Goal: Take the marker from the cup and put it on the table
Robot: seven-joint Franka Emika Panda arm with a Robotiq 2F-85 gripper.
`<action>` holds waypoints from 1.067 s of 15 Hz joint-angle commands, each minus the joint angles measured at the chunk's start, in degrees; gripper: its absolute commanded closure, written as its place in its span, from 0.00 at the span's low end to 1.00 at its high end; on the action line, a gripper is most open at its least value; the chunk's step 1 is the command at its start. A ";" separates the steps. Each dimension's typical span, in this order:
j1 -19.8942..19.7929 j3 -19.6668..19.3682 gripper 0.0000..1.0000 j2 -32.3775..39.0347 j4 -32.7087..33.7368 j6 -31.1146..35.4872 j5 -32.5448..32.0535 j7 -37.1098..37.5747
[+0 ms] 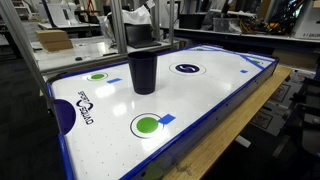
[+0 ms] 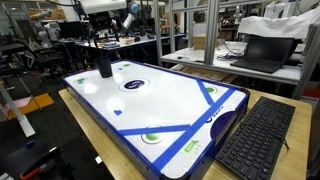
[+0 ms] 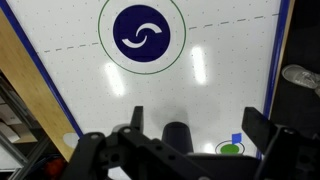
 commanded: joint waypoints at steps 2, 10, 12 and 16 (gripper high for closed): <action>-2.43 5.02 0.00 10.44 7.46 4.77 4.59 -3.89; -8.86 16.42 0.00 15.33 13.89 7.23 22.96 -20.15; -8.85 16.92 0.00 15.79 14.27 7.05 25.46 -23.04; -7.65 17.10 0.00 18.20 14.92 9.18 25.35 -23.10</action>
